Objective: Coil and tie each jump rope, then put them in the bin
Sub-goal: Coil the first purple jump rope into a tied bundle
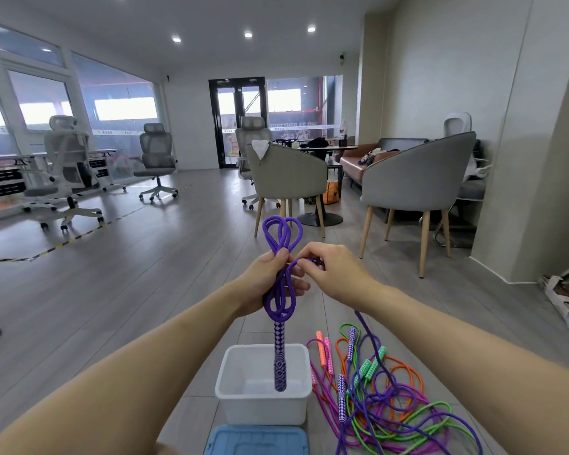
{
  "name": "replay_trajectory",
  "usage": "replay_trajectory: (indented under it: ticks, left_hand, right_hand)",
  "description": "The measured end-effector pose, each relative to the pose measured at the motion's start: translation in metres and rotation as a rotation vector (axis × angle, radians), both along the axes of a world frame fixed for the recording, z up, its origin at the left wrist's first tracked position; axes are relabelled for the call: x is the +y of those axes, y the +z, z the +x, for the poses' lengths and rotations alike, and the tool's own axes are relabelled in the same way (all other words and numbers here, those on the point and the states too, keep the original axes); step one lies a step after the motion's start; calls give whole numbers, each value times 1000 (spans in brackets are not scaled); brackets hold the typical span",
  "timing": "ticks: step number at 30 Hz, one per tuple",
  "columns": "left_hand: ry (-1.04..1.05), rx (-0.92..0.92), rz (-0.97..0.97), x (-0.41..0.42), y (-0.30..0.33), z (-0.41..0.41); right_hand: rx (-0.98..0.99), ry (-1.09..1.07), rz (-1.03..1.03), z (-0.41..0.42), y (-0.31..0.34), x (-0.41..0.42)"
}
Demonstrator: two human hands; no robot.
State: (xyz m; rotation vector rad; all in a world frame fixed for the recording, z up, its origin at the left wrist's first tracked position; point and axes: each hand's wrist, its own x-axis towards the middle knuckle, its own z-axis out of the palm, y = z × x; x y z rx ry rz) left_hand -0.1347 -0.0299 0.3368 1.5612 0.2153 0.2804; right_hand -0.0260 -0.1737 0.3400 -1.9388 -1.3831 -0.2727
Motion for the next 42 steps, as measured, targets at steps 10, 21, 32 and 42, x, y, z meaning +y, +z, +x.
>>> replay_trajectory:
  ticks: [10, 21, 32, 42]
  left_hand:
    - [-114, 114, 95, -2, 7, 0]
    - [146, -231, -387, 22, 23, -3]
    - [130, -167, -168, -2, 6, 11]
    - [110, -156, -50, -13, -4, 21]
  right_hand:
    - [-345, -220, 32, 16, 6, -8]
    - [231, -363, -81, 51, -19, -28]
    - [775, -189, 424, 14, -7, 2]
    - [824, 9, 391, -15, 7, 14]
